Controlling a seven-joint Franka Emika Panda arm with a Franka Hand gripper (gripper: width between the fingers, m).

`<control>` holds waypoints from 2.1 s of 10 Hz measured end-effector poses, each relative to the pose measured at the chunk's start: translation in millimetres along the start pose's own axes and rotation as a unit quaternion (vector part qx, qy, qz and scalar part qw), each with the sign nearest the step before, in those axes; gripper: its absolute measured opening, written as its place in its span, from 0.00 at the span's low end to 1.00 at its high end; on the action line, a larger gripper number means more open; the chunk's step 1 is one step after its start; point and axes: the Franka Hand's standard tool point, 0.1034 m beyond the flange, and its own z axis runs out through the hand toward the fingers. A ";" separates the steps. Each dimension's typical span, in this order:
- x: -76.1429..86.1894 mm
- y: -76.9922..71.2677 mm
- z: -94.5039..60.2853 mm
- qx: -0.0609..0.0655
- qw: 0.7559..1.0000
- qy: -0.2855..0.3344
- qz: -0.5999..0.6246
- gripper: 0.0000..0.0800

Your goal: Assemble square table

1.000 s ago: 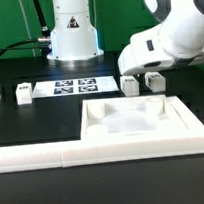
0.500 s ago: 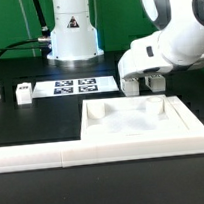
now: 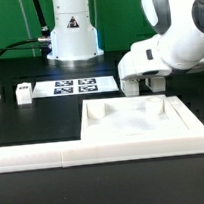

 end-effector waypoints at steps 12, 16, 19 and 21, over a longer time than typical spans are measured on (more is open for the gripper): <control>-25.1 29.2 -59.6 0.024 0.999 0.022 -0.028 0.36; -10.3 29.6 -63.2 0.030 0.991 0.132 -0.026 0.36; -4.3 48.9 -88.6 0.039 0.976 0.210 -0.033 0.36; -4.3 55.2 -106.8 0.041 0.968 0.245 -0.032 0.36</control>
Offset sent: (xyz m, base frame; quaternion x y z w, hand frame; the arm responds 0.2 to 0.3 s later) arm 0.0000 0.0000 0.0000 0.0000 0.0000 0.0000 1.0000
